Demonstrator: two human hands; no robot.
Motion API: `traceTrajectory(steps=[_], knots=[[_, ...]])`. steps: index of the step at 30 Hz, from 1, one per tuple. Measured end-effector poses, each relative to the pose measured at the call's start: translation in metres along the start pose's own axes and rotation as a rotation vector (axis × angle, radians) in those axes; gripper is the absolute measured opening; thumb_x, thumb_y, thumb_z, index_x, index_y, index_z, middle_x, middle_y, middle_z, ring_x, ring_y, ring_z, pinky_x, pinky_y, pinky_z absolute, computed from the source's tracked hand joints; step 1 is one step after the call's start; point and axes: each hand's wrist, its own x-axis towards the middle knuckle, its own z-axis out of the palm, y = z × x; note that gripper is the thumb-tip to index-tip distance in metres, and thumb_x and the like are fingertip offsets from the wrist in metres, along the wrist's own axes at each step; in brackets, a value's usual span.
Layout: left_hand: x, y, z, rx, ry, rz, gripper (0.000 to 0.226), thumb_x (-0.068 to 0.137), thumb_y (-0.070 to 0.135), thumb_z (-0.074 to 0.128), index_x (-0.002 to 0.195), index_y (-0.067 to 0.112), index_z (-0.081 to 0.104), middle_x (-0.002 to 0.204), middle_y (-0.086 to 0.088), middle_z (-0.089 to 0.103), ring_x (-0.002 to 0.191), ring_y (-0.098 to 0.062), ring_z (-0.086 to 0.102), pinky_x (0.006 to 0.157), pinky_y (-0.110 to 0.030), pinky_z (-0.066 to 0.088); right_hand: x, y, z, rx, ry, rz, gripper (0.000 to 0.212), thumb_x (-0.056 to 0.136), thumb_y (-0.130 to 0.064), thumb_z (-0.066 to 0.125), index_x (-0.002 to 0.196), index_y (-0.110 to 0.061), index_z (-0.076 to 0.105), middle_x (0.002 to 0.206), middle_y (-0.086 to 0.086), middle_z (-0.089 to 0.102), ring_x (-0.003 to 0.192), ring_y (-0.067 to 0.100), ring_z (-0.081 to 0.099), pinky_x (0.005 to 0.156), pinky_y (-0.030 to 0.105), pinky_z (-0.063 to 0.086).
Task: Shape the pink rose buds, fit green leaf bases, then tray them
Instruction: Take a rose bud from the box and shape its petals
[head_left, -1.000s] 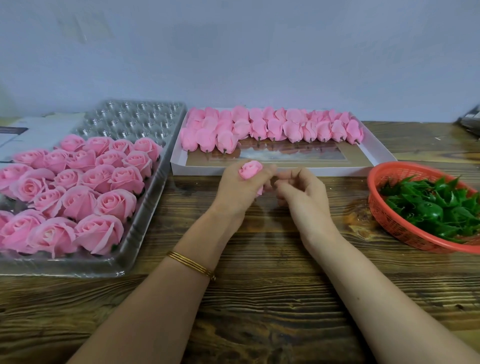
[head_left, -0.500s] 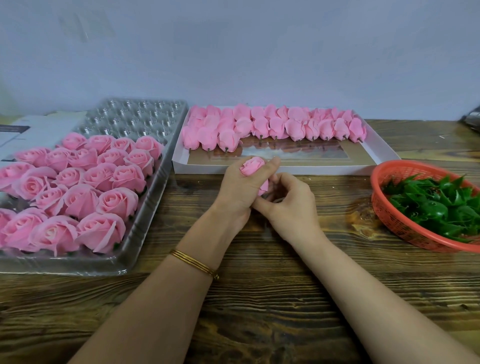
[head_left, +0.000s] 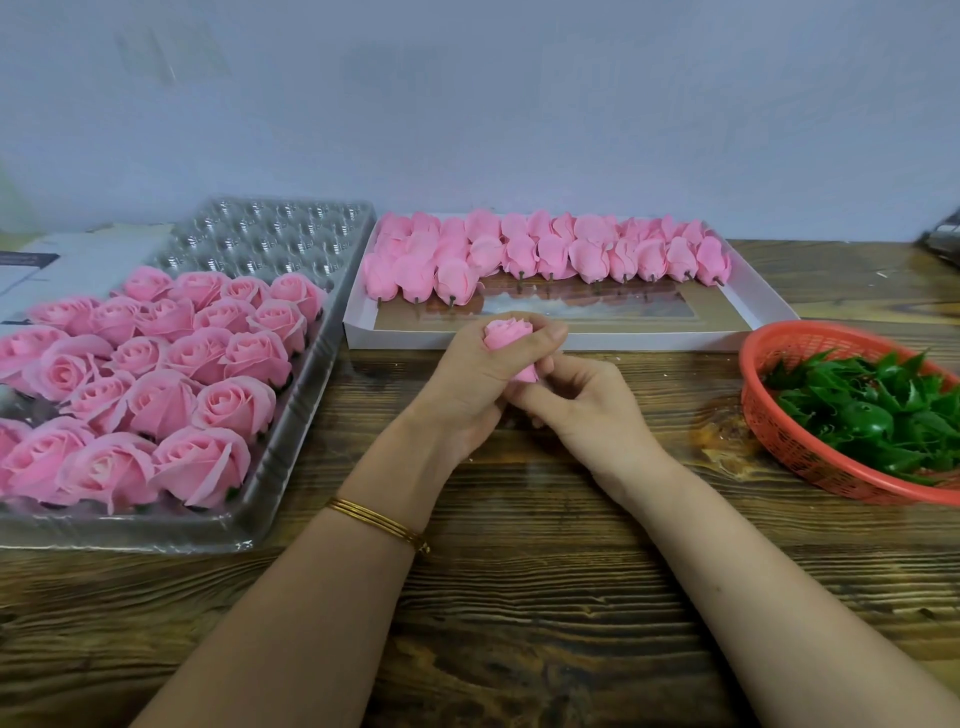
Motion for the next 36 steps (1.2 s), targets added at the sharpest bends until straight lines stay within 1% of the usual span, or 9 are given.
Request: traceTrajectory(steps=[3, 6, 11, 14, 18, 23, 28, 32, 36], knots=[[0.0, -0.002, 0.001, 0.036, 0.029, 0.009, 0.012, 0.089, 0.012, 0.067, 0.078, 0.012, 0.061, 0.066, -0.005, 0.054, 0.062, -0.017, 0.053, 0.056, -0.032, 0.045, 0.001, 0.0, -0.002, 0.025, -0.013, 0.045, 0.015, 0.086, -0.008, 0.071, 0.088, 0.007, 0.069, 0.069, 0.01, 0.054, 0.064, 0.008, 0.049, 0.064, 0.022, 0.043], [0.001, -0.004, 0.004, 0.04, 0.109, 0.037, 0.011, 0.091, 0.008, 0.066, 0.08, 0.011, 0.063, 0.059, -0.002, 0.055, 0.053, -0.015, 0.052, 0.056, -0.031, 0.047, 0.001, 0.001, 0.002, -0.01, 0.048, 0.043, 0.008, 0.08, -0.005, 0.076, 0.084, -0.002, 0.069, 0.062, -0.003, 0.059, 0.063, 0.007, 0.054, 0.065, 0.024, 0.047], [0.002, -0.008, 0.007, 0.047, 0.178, 0.084, 0.014, 0.09, 0.004, 0.066, 0.078, 0.011, 0.063, 0.054, -0.001, 0.056, 0.046, -0.013, 0.051, 0.052, -0.026, 0.047, 0.002, 0.004, 0.007, -0.156, 0.17, -0.029, 0.028, 0.069, -0.005, 0.083, 0.069, -0.02, 0.058, 0.063, -0.002, 0.06, 0.06, 0.013, 0.053, 0.061, 0.032, 0.048], [0.003, -0.009, 0.008, 0.042, 0.16, 0.088, 0.013, 0.089, 0.004, 0.067, 0.079, 0.011, 0.063, 0.054, -0.001, 0.056, 0.046, -0.012, 0.052, 0.052, -0.025, 0.047, 0.002, 0.006, 0.005, -0.185, 0.194, -0.054, 0.023, 0.069, -0.007, 0.082, 0.07, -0.015, 0.06, 0.06, -0.002, 0.058, 0.057, 0.011, 0.051, 0.059, 0.031, 0.046], [0.002, -0.008, 0.004, 0.034, 0.093, 0.076, 0.01, 0.089, 0.004, 0.067, 0.082, 0.011, 0.065, 0.058, -0.002, 0.058, 0.053, -0.013, 0.055, 0.057, -0.026, 0.051, -0.001, 0.002, 0.004, -0.093, 0.155, -0.038, 0.017, 0.072, -0.002, 0.079, 0.077, 0.001, 0.063, 0.062, 0.004, 0.058, 0.064, 0.019, 0.052, 0.066, 0.042, 0.052], [0.001, -0.006, 0.0, 0.05, 0.007, 0.049, 0.01, 0.09, 0.006, 0.066, 0.085, 0.014, 0.068, 0.061, 0.0, 0.061, 0.057, -0.012, 0.055, 0.057, -0.028, 0.048, -0.002, -0.004, 0.001, 0.001, 0.064, 0.01, 0.022, 0.081, 0.0, 0.073, 0.067, -0.014, 0.064, 0.056, -0.007, 0.056, 0.063, 0.01, 0.052, 0.067, 0.025, 0.046], [0.003, -0.007, 0.0, 0.042, 0.053, 0.038, 0.009, 0.091, 0.007, 0.066, 0.085, 0.014, 0.066, 0.059, 0.0, 0.058, 0.055, -0.014, 0.052, 0.056, -0.028, 0.046, -0.001, -0.003, 0.002, 0.024, 0.021, 0.037, 0.02, 0.083, 0.0, 0.071, 0.077, -0.018, 0.068, 0.057, -0.011, 0.061, 0.063, 0.003, 0.057, 0.065, 0.02, 0.048], [0.003, -0.009, 0.001, 0.036, 0.115, 0.058, 0.009, 0.091, 0.006, 0.065, 0.084, 0.012, 0.066, 0.057, 0.0, 0.058, 0.049, -0.01, 0.053, 0.051, -0.024, 0.048, 0.001, 0.002, 0.007, -0.1, 0.09, -0.003, 0.021, 0.07, -0.009, 0.081, 0.085, -0.015, 0.068, 0.069, 0.0, 0.065, 0.066, 0.013, 0.057, 0.068, 0.037, 0.052], [0.004, -0.009, 0.003, 0.045, 0.107, 0.059, 0.008, 0.091, 0.005, 0.066, 0.086, 0.011, 0.065, 0.057, 0.0, 0.058, 0.049, -0.01, 0.053, 0.051, -0.023, 0.048, 0.001, 0.005, 0.008, -0.179, 0.168, -0.032, 0.026, 0.063, -0.021, 0.079, 0.085, -0.013, 0.068, 0.071, 0.013, 0.069, 0.064, 0.018, 0.058, 0.069, 0.05, 0.055]])
